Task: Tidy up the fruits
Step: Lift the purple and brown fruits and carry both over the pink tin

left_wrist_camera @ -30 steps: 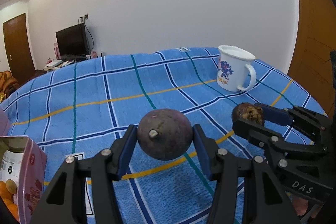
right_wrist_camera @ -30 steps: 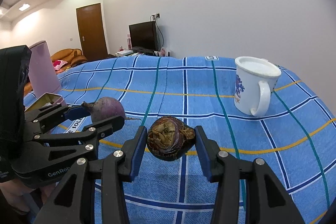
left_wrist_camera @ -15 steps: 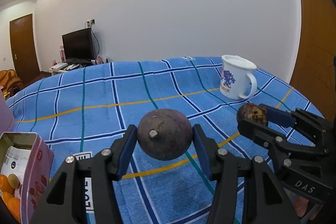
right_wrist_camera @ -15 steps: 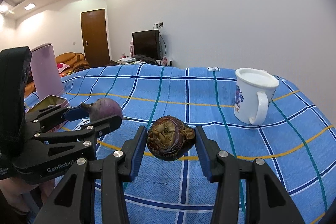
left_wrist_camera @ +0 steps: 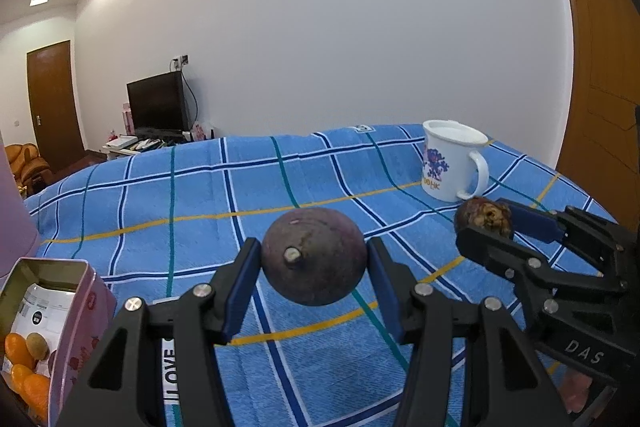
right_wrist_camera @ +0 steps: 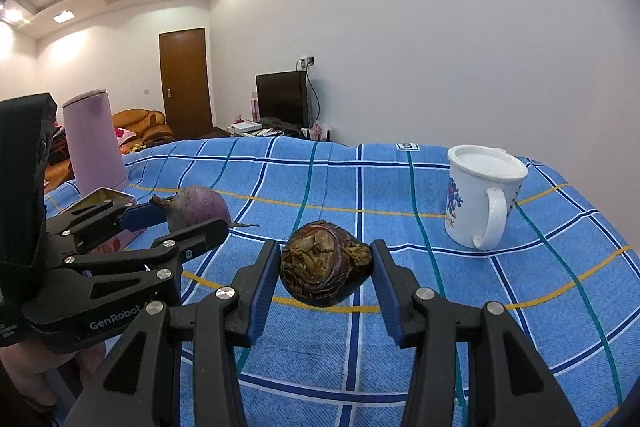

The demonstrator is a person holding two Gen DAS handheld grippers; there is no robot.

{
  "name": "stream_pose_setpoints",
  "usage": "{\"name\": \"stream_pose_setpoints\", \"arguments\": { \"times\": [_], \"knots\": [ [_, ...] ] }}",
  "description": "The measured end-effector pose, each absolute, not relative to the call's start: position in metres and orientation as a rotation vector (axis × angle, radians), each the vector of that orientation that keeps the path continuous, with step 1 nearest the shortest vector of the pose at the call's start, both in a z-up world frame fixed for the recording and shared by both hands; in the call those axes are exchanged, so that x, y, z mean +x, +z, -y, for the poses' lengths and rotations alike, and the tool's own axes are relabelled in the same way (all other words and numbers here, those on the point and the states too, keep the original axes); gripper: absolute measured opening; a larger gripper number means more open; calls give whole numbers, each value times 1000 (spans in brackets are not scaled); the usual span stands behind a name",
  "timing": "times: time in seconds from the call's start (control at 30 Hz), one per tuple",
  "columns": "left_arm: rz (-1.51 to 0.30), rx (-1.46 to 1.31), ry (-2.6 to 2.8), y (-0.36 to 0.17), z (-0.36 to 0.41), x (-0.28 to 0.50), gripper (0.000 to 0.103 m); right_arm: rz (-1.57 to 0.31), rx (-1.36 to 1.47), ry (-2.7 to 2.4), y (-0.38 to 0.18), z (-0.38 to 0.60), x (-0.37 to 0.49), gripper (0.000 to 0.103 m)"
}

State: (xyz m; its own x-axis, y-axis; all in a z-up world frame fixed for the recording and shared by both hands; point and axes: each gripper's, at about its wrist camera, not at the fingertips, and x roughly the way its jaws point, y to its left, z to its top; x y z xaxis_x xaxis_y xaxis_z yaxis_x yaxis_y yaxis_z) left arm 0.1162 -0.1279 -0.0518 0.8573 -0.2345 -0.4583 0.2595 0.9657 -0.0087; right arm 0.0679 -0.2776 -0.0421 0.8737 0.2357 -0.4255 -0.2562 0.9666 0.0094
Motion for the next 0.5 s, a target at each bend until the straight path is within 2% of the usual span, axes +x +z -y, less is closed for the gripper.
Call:
{"name": "stream_pose_setpoints", "arguments": {
  "times": [0.5],
  "knots": [
    [-410,66,-227,-46,127,102,56,-393,-58,258,-40,276,59,48]
  ]
}}
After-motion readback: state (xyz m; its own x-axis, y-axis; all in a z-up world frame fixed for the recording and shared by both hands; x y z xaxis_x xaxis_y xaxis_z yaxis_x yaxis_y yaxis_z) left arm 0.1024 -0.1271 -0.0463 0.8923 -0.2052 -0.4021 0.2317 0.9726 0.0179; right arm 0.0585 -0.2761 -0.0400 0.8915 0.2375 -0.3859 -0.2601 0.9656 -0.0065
